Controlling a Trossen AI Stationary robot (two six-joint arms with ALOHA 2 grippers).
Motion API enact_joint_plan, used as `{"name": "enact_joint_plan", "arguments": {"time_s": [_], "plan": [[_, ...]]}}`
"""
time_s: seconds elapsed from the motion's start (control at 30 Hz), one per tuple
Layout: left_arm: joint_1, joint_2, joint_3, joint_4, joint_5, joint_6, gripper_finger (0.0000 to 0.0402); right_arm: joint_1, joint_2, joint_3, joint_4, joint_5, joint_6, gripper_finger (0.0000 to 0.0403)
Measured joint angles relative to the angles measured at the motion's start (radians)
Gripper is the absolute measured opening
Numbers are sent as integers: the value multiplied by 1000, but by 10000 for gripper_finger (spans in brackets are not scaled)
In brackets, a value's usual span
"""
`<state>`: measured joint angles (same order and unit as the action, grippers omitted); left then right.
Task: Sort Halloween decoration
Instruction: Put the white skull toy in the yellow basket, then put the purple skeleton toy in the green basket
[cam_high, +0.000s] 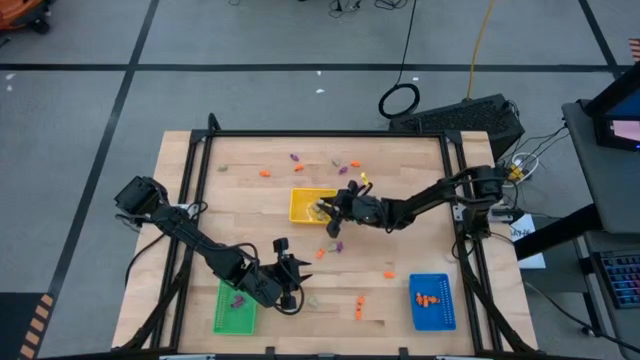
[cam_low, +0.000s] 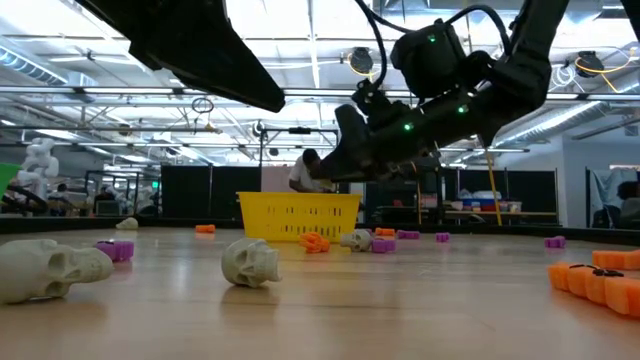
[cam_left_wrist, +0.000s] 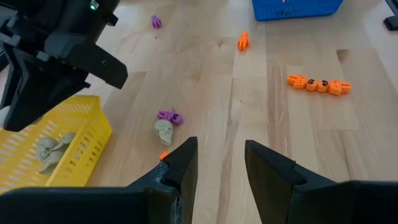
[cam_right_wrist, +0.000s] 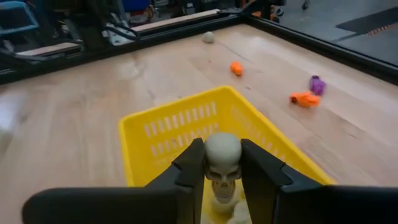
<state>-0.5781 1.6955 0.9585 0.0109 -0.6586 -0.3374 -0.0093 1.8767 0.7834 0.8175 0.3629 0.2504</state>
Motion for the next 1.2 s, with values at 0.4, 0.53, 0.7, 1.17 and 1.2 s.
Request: {"name": "enact_joint_plan", "arguments": {"time_s": [0.4,0.53,0.7,1.17,1.2], "plan": [[0,0,0,0,-10,3,132,-2,-12,7,-47,1,53,153],[-9,-8,0,-11,-96,4,132,45,-78,7,-59,2,44,164],[-25,-23,0,-92,-96,-2,132,155,-240,7,-173,2,-6,162],[-10,-115,0,-377,376,-168,132,544,-417,6,-540,-2,-36,160],[-5,-115,0,-396,404,-143,132,564,-414,6,-555,-1,-25,160]]}}
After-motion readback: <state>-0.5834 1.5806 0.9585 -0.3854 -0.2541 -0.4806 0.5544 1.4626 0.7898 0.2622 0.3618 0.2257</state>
